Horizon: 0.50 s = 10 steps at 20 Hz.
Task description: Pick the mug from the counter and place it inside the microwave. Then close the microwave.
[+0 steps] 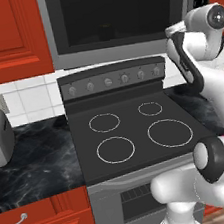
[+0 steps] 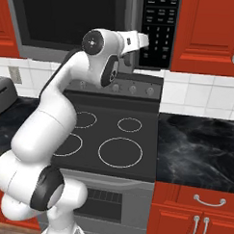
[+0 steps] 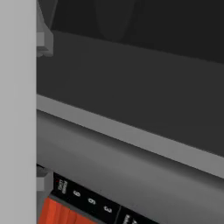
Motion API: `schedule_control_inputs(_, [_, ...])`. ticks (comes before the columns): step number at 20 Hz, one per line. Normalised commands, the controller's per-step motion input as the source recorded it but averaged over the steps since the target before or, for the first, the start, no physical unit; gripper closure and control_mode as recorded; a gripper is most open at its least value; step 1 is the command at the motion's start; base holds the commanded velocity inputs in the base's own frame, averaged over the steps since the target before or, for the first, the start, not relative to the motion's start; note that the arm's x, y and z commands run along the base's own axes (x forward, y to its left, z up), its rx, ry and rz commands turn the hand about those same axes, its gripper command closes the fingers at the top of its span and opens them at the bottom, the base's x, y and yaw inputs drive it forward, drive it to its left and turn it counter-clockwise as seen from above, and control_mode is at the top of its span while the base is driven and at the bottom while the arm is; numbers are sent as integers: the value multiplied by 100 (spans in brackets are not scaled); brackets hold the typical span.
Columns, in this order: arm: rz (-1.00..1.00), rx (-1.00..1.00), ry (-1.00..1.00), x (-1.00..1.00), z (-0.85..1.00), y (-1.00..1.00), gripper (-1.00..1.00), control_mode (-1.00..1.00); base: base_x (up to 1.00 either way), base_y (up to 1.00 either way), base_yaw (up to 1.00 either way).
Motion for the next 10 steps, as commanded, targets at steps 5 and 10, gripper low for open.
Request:
schedule_control_inputs(5, [8,3,0,43,5,-8,-100,-100,0,0,0])
schedule_control_inputs(10, [2,2,0,45,0,0,-100,-100,0,0,0])
